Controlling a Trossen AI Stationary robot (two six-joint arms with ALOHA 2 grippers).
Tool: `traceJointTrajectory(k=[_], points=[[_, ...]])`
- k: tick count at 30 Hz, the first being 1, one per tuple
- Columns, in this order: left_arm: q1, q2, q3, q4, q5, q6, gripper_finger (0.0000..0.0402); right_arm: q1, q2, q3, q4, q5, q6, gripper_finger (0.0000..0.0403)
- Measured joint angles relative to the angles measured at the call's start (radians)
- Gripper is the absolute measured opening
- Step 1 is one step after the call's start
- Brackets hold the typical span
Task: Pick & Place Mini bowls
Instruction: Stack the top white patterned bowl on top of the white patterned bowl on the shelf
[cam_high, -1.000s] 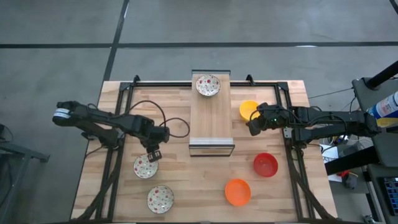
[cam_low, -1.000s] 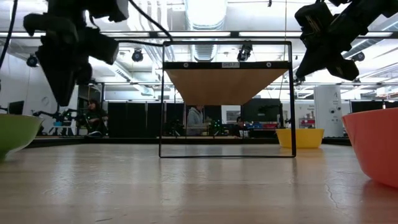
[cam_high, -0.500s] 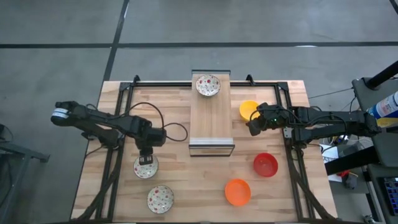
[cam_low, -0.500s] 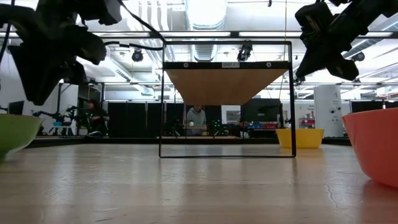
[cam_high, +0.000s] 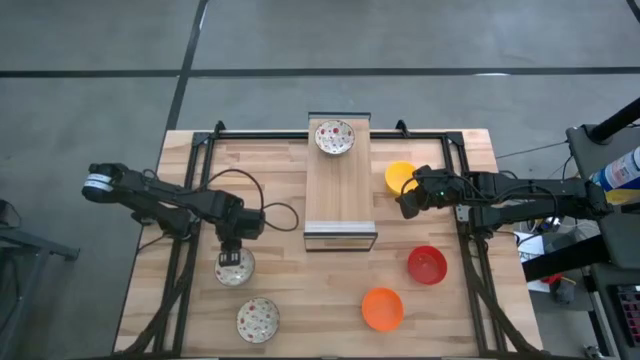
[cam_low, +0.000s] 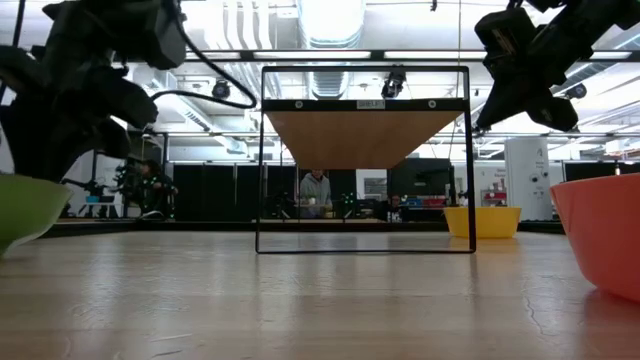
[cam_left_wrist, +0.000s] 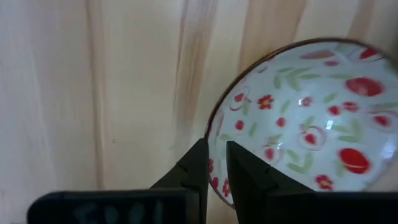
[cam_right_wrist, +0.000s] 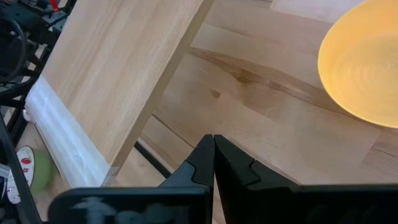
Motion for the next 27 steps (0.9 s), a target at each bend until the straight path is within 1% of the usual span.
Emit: traceJointTrajectory(k=[5, 17, 20, 27], points=[[0.000, 0.000, -0.015, 0.014, 0.001, -0.018, 0.0053, 0.000, 0.000, -0.002, 0.000, 0.000, 0.003, 0.0009], [0.000, -0.007, 0.026, -0.004, 0.009, -0.053, 0.0053, 0.000, 0.000, -0.002, 0.001, 0.000, 0.003, 0.0009], [0.000, -0.007, 0.026, -0.003, 0.006, -0.027, 0.0053, 0.000, 0.000, -0.002, 0.001, 0.002, 0.003, 0.0009], [0.000, -0.007, 0.022, 0.013, 0.014, -0.019, 0.0053, 0.000, 0.000, -0.003, 0.001, 0.024, 0.003, 0.0009]])
